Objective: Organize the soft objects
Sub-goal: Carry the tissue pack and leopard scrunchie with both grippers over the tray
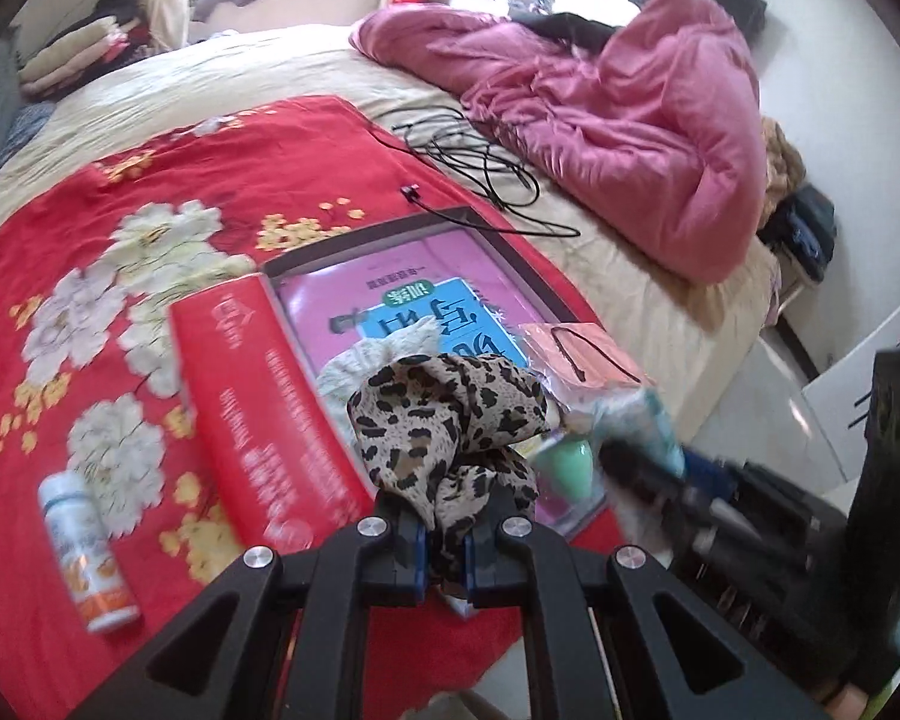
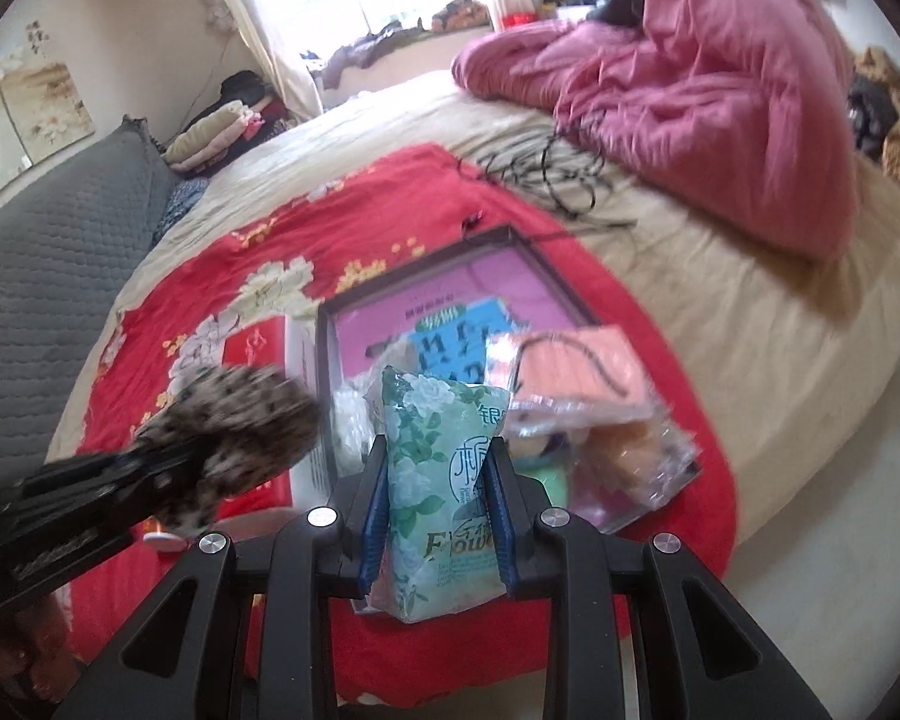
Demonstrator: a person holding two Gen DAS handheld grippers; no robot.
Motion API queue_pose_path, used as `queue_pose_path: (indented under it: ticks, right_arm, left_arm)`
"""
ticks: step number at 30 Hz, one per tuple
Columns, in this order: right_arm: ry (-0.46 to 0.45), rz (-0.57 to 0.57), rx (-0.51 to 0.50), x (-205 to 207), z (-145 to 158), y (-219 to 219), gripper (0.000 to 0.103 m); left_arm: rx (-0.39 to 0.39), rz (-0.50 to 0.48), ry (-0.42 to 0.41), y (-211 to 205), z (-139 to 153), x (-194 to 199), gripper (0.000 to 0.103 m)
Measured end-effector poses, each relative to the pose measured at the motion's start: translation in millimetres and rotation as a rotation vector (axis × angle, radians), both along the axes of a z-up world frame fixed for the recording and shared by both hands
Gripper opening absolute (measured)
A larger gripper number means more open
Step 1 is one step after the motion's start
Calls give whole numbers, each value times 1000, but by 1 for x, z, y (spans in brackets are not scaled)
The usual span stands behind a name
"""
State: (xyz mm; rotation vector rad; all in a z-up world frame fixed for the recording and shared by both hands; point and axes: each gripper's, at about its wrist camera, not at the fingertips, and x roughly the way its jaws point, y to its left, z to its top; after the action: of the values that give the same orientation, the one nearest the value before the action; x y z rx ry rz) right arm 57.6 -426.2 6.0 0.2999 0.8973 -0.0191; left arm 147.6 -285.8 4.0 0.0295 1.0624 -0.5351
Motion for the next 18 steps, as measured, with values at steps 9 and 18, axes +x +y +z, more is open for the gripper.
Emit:
queue_pose_path:
  ticks: [9, 18]
  right_arm:
    - [67, 4, -1, 19, -45, 0, 30]
    - [61, 8, -49, 33, -63, 0, 32]
  left_arm:
    - [28, -43, 55, -36, -33, 33, 8]
    - [26, -66, 86, -45, -56, 45, 10]
